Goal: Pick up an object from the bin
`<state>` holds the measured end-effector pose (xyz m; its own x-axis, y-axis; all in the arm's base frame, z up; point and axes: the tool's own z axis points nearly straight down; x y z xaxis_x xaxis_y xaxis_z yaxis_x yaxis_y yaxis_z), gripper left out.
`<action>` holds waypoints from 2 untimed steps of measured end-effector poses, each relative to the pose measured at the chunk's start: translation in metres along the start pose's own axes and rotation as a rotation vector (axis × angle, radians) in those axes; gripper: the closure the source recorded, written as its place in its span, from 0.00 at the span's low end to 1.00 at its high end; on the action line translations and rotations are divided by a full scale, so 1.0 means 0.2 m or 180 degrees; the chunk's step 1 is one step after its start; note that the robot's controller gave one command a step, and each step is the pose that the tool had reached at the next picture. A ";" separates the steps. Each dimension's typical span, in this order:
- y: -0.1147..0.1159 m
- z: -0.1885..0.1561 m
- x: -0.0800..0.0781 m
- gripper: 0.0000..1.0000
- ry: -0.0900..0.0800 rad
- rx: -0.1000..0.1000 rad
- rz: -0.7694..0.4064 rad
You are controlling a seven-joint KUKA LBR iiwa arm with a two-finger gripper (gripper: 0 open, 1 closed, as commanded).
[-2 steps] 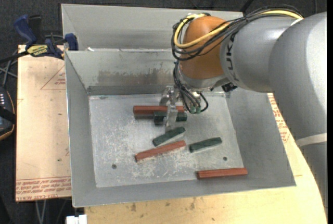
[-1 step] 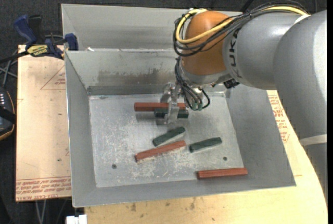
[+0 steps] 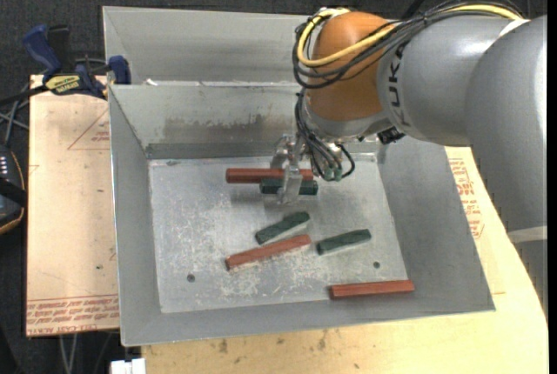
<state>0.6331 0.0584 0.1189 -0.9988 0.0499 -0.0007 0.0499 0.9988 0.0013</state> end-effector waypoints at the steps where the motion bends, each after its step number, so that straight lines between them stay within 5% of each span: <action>1: 0.00 -0.08 0.00 1.00 -0.0002 -0.0001 0.0002; 2: 0.00 -0.13 -0.01 1.00 -0.0015 -0.0003 0.0002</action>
Offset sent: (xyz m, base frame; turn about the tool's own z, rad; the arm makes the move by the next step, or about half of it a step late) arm 0.0001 -0.0001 0.0374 0.0000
